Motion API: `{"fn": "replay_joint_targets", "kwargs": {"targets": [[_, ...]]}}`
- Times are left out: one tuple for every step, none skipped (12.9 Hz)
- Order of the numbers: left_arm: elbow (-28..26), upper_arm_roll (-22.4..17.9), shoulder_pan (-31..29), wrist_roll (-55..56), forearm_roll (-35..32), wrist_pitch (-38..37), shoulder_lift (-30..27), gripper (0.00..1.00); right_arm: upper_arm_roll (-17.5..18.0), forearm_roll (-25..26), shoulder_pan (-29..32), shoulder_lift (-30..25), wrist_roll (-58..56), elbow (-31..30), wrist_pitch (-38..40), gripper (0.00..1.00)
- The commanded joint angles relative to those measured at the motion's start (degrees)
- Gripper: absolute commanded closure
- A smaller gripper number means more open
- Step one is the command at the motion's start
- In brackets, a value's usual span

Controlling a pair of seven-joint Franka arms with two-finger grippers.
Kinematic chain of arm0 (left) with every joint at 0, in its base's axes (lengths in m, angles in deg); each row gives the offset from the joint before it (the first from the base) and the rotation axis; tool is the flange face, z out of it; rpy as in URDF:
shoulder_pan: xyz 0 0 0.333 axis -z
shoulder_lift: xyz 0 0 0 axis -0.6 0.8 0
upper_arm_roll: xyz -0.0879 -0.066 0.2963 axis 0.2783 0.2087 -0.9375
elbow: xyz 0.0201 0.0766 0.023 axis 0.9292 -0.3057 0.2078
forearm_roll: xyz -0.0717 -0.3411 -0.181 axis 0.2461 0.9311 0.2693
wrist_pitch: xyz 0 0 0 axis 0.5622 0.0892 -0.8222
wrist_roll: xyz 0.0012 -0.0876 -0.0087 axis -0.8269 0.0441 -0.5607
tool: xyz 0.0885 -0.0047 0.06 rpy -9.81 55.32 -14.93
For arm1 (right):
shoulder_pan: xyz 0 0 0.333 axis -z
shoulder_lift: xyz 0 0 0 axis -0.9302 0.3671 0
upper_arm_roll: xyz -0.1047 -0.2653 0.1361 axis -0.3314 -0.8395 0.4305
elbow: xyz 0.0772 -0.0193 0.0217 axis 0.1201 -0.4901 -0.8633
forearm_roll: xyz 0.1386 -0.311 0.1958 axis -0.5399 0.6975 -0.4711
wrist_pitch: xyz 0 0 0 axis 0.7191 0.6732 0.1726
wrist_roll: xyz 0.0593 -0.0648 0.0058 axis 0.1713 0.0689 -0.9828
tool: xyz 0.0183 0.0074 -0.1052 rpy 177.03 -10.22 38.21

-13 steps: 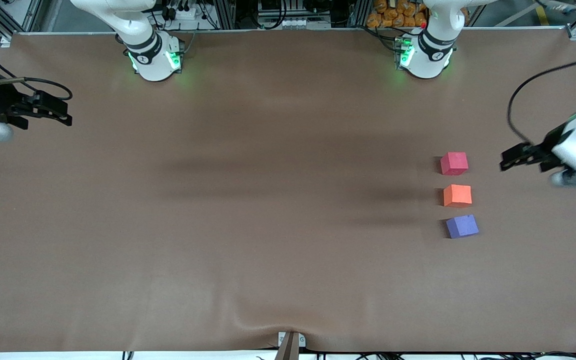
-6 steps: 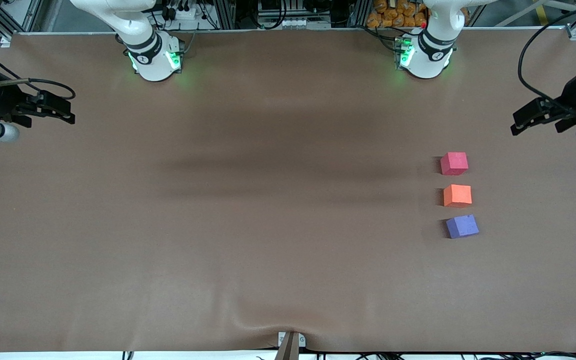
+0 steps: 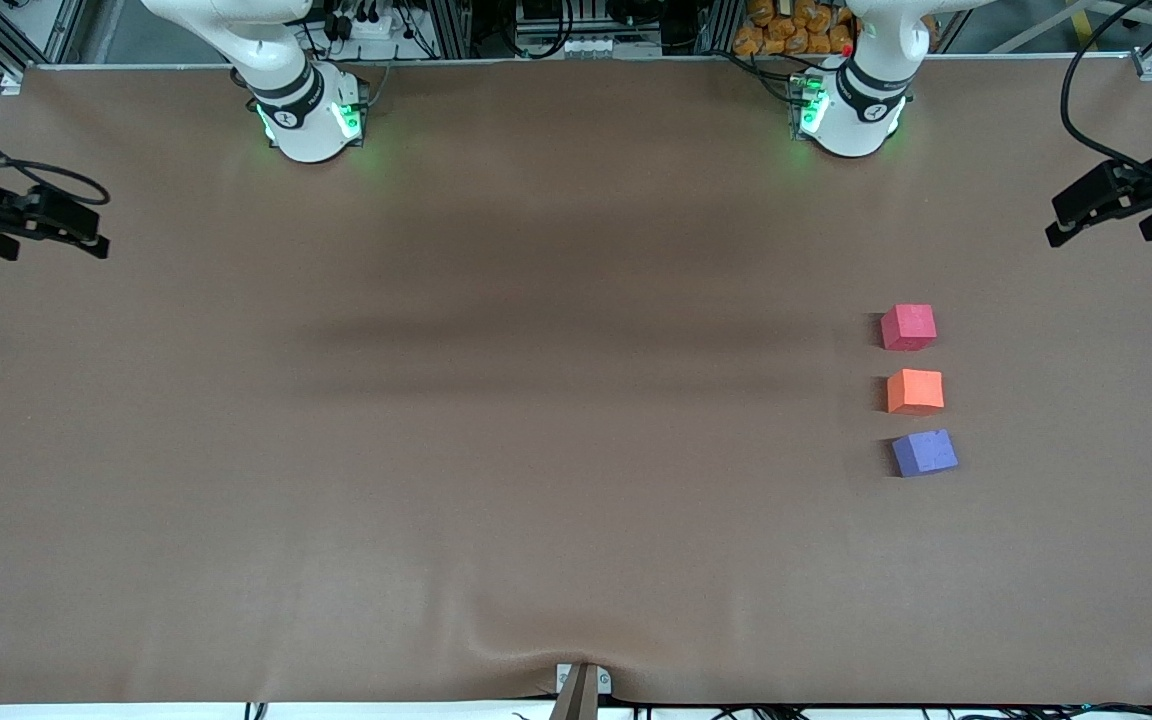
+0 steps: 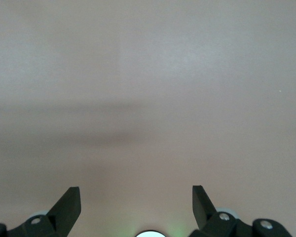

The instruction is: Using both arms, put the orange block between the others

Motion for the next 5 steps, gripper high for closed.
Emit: {"fn": "replay_joint_targets", "kwargs": {"targets": [[0.9, -5.0, 4.6, -2.1, -1.0, -2.2, -0.1, 0.0, 0.7, 0.9, 2.1, -0.6, 0.1, -0.6, -0.9, 0.0], [1.2, -5.1, 4.7, -3.5, -1.8, -2.1, 0.0, 0.0, 0.7, 0.9, 2.2, -0.7, 0.2, -0.6, -1.0, 0.0], [1.3, -5.1, 4.5, -5.1, -1.8, -2.1, 0.1, 0.0, 0.7, 0.9, 2.2, -0.7, 0.2, -0.5, -1.3, 0.0], [1.3, -5.1, 4.5, -5.5, -1.3, -2.1, 0.2, 0.0, 0.8, 0.7, 2.2, -0.8, 0.2, -0.5, -1.7, 0.0], [1.3, -5.1, 4.4, -5.4, -1.6, -2.1, 0.2, 0.0, 0.7, 0.6, 2.2, -0.9, 0.2, -0.5, -1.7, 0.0]]}}
